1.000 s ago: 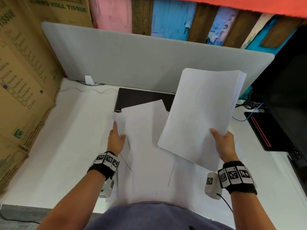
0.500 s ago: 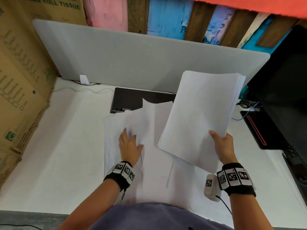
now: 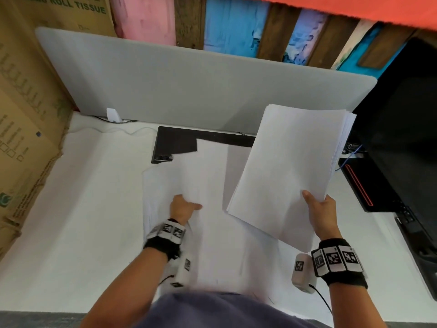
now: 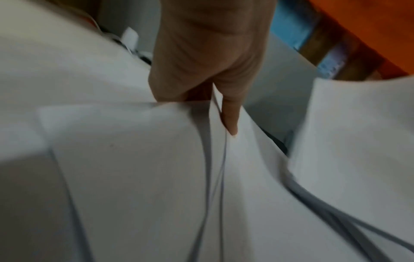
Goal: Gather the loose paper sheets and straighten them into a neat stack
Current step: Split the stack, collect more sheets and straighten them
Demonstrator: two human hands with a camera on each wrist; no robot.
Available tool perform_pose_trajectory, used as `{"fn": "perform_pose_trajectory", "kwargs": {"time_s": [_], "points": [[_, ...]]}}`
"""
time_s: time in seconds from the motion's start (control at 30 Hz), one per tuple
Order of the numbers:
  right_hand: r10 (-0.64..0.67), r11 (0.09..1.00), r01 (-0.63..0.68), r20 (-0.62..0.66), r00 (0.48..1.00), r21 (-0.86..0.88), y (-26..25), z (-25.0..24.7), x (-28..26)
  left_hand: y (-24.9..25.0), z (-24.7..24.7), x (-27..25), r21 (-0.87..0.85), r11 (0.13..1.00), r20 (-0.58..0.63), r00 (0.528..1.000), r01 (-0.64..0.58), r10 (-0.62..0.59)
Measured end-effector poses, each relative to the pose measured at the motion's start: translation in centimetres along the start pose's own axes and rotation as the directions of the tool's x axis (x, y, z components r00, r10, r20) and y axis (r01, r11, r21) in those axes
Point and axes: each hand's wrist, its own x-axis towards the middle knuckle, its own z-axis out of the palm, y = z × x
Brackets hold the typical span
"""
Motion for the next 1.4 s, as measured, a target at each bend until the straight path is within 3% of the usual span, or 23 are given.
{"fn": "perform_pose_trajectory", "kwargs": {"time_s": [0.07, 0.17, 0.23, 0.3, 0.4, 0.47, 0.57, 0.63, 0.7, 0.77, 0.83, 0.93, 1.17, 1.3, 1.4], "points": [[0.005, 1.0, -0.005, -0.02, 1.0, 0.005, 0.3, -0.8, 0.3, 0.4, -4.1, 1.3, -0.108, 0.994, -0.06, 0.998, -0.03, 0.024], [0.019, 1.0, -0.019, -0.038, 0.999, 0.017, 0.7, -1.2, 0.5, 0.5, -7.9, 1.2, -0.127, 0.992, 0.018, 1.0, 0.0, 0.002], [0.035, 0.999, -0.034, -0.039, 0.999, 0.03, 0.8, -0.7, 0.4, 0.1, -7.3, 1.0, 0.056, 0.998, 0.096, 0.995, 0.027, -0.032], [0.04, 0.999, -0.039, -0.025, 0.999, 0.03, 0.6, 0.1, 0.3, -0.7, -5.5, 1.2, 0.153, 0.988, 0.06, 0.997, 0.029, -0.038], [0.02, 1.0, -0.02, -0.005, 1.0, 0.011, 0.3, 0.6, 0.3, -0.9, -4.2, 1.4, 0.046, 0.999, -0.097, 0.995, -0.028, 0.032], [0.003, 1.0, -0.003, -0.002, 1.0, -0.005, 0.0, 0.4, 0.3, -1.0, -3.7, 1.5, 0.038, 0.997, -0.041, 0.997, -0.06, 0.062], [-0.011, 0.999, 0.012, 0.009, 1.0, -0.04, 0.1, 0.6, 0.4, -1.1, -3.7, 0.6, 0.218, 0.967, 0.041, 0.991, -0.13, 0.124], [-0.015, 0.996, 0.016, 0.006, 1.0, -0.082, 0.1, 0.7, 0.5, -0.1, -4.8, 0.2, 0.289, 0.93, -0.063, 0.965, -0.227, 0.255], [-0.022, 0.99, 0.021, -0.008, 1.0, -0.142, 0.2, 0.6, 0.7, 2.1, -6.8, -0.7, 0.281, 0.906, -0.217, 0.899, -0.316, 0.381], [-0.04, 0.974, 0.032, -0.029, 0.999, -0.223, 0.2, 0.4, 0.8, 4.6, -9.3, -1.2, 0.219, 0.9, -0.346, 0.833, -0.376, 0.432], [-0.055, 0.961, 0.042, -0.04, 0.998, -0.274, -0.1, 0.4, 0.8, 6.6, -11.2, -1.6, 0.126, 0.902, -0.398, 0.812, -0.413, 0.427], [-0.069, 0.961, 0.061, -0.021, 0.997, -0.27, -1.0, 1.0, 0.4, 8.9, -12.0, -2.6, -0.11, 0.88, -0.343, 0.849, -0.462, 0.403], [-0.137, 0.989, 0.143, 0.206, 0.969, -0.019, -4.4, 3.4, -2.0, 9.8, -5.3, -4.6, -0.319, 0.866, -0.079, 0.921, -0.385, 0.381], [-0.115, 0.973, 0.053, 0.274, 0.955, 0.225, -6.5, 4.4, -2.9, 10.2, -2.8, -5.1, -0.411, 0.856, 0.145, 0.905, -0.313, 0.401], [-0.128, 0.911, -0.018, 0.324, 0.937, 0.411, -7.5, 4.5, -3.2, 10.7, -1.9, -5.2, -0.351, 0.845, 0.128, 0.873, -0.405, 0.471]]}}
